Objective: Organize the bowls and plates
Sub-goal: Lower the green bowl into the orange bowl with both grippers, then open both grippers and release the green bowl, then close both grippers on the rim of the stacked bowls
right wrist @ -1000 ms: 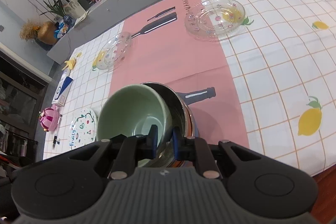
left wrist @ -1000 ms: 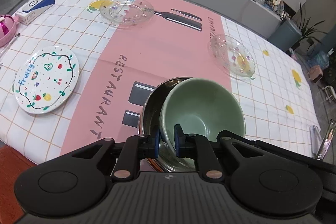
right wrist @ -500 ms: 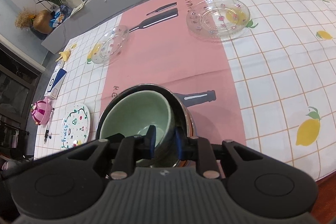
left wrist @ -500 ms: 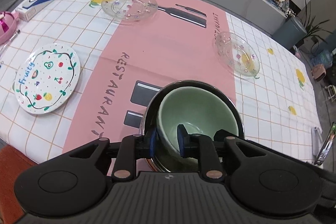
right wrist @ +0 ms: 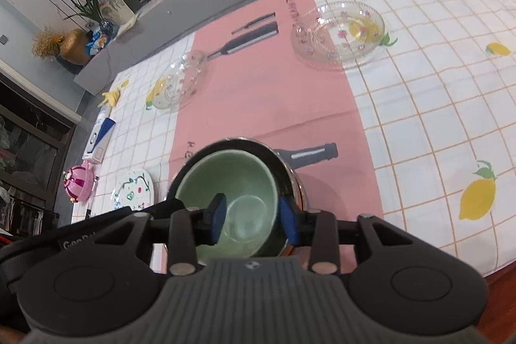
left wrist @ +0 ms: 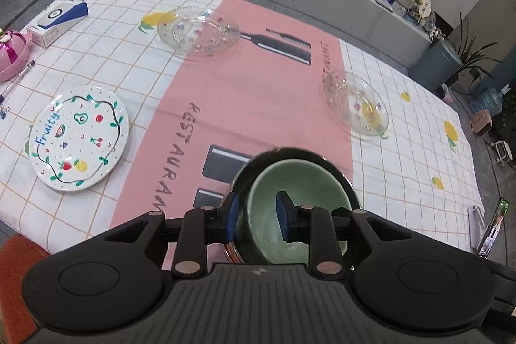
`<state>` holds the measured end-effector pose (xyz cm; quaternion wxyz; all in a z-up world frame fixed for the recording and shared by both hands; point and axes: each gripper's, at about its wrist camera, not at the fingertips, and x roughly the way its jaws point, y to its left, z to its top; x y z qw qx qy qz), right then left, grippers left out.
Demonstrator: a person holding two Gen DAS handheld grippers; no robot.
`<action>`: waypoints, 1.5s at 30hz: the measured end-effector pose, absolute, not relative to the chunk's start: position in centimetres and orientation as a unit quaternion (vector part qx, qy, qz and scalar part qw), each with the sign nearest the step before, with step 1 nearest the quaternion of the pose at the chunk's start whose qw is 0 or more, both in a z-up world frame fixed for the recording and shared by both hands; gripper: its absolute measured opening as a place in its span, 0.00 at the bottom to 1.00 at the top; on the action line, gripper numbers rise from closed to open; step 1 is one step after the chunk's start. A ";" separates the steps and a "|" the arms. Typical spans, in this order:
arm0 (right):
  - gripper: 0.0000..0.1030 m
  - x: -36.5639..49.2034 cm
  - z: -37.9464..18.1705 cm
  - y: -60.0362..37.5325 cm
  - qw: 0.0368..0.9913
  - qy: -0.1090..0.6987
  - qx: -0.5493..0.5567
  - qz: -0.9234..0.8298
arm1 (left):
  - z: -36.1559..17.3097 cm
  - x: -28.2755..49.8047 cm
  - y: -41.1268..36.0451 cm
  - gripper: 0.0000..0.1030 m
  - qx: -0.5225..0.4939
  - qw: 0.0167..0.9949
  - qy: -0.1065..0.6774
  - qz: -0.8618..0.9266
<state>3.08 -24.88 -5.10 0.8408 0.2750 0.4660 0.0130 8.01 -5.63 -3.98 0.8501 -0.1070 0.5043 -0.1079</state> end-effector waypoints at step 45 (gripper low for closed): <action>0.47 2.2 -9.9 -25.6 0.773 0.488 0.404 -0.021 | -7.7 7.5 -1.6 0.27 -0.217 0.841 0.480 -0.127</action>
